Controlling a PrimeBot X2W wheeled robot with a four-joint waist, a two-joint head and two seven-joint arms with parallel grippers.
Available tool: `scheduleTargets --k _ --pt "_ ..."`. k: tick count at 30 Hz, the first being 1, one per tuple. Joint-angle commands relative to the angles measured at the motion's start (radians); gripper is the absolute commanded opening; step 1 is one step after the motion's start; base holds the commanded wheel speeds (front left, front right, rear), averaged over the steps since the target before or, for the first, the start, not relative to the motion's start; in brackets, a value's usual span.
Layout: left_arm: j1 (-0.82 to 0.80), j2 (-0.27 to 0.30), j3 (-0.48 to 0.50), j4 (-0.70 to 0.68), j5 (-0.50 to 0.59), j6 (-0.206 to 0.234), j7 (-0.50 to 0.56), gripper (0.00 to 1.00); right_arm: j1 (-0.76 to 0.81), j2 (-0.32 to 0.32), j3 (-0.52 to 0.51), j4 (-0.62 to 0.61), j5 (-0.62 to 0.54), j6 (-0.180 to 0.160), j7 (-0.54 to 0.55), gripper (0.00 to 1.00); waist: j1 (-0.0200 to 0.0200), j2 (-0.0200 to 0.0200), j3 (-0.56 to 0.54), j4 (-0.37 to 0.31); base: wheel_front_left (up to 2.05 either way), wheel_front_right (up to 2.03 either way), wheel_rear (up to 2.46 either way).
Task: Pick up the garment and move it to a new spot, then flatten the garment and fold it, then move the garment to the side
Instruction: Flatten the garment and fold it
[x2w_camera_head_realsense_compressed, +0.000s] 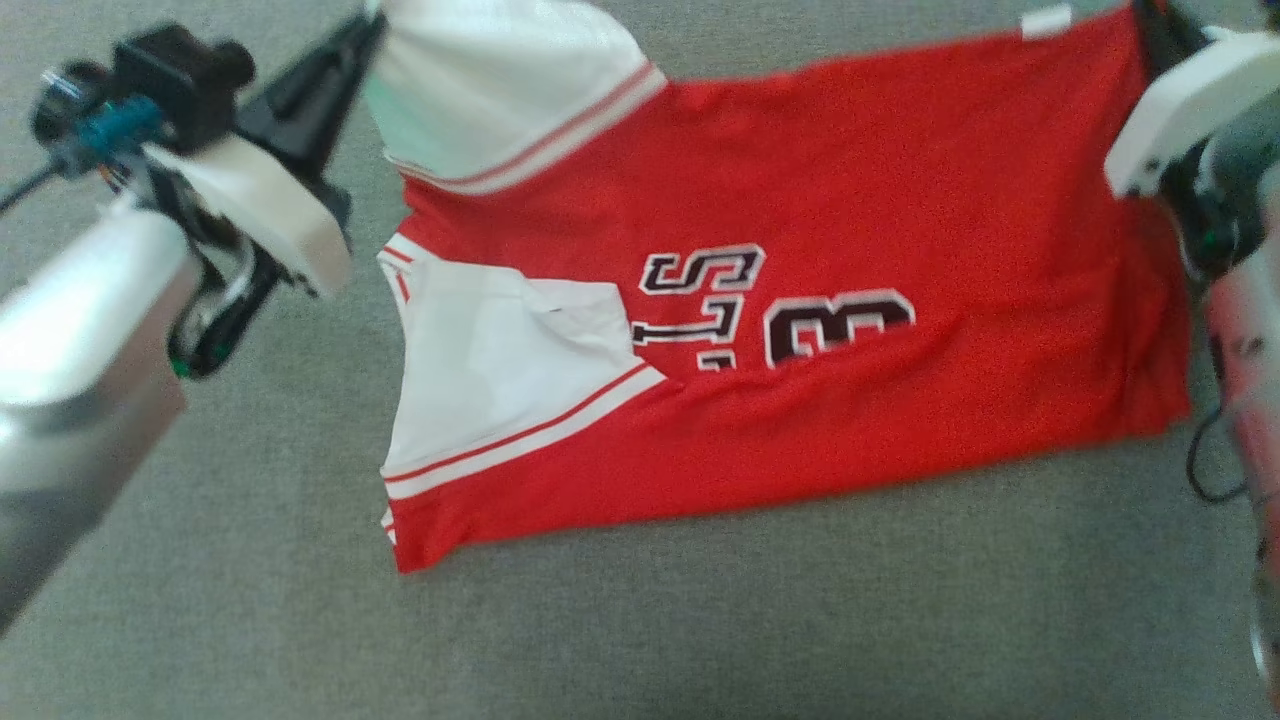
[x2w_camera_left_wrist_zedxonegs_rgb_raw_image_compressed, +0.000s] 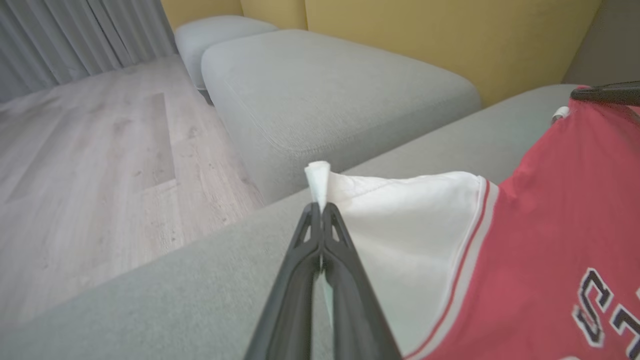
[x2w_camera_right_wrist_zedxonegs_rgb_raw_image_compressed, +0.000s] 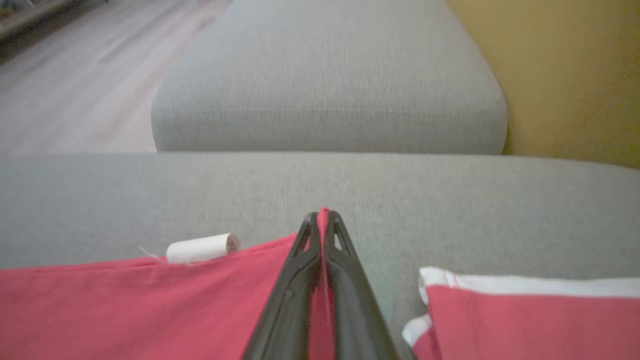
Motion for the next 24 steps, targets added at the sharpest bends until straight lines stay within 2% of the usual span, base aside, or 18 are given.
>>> scheduleTargets --k 1,5,13,19,24 --pt "-0.076 0.05 0.065 -0.002 0.012 0.015 -0.013 0.0 -0.051 0.007 0.01 -0.049 0.025 -0.001 -0.027 0.0 0.0 0.0 0.001 -0.009 0.0 0.0 0.0" --pt "-0.149 0.041 0.097 0.068 0.034 0.038 -0.054 0.0 -0.114 0.008 0.016 -0.083 0.084 -0.001 -0.084 0.0 0.0 0.0 0.01 -0.032 0.0 0.0 0.0" --pt "-0.252 0.002 0.127 0.209 0.08 0.058 -0.139 0.0 -0.192 0.023 0.018 -0.073 0.098 -0.001 -0.177 0.0 0.0 0.0 0.022 -0.057 0.0 0.0 0.0" --pt "-0.254 -0.049 0.109 0.312 0.094 0.014 -0.165 0.0 -0.183 0.026 0.056 -0.012 0.114 -0.001 -0.184 0.0 0.0 0.0 0.007 -0.05 0.0 0.0 0.0" --pt "-0.194 -0.066 0.074 0.353 0.094 -0.02 -0.169 0.0 -0.127 0.006 0.129 0.022 0.165 -0.001 -0.152 0.0 0.0 0.0 -0.027 -0.036 0.0 0.0 0.0"
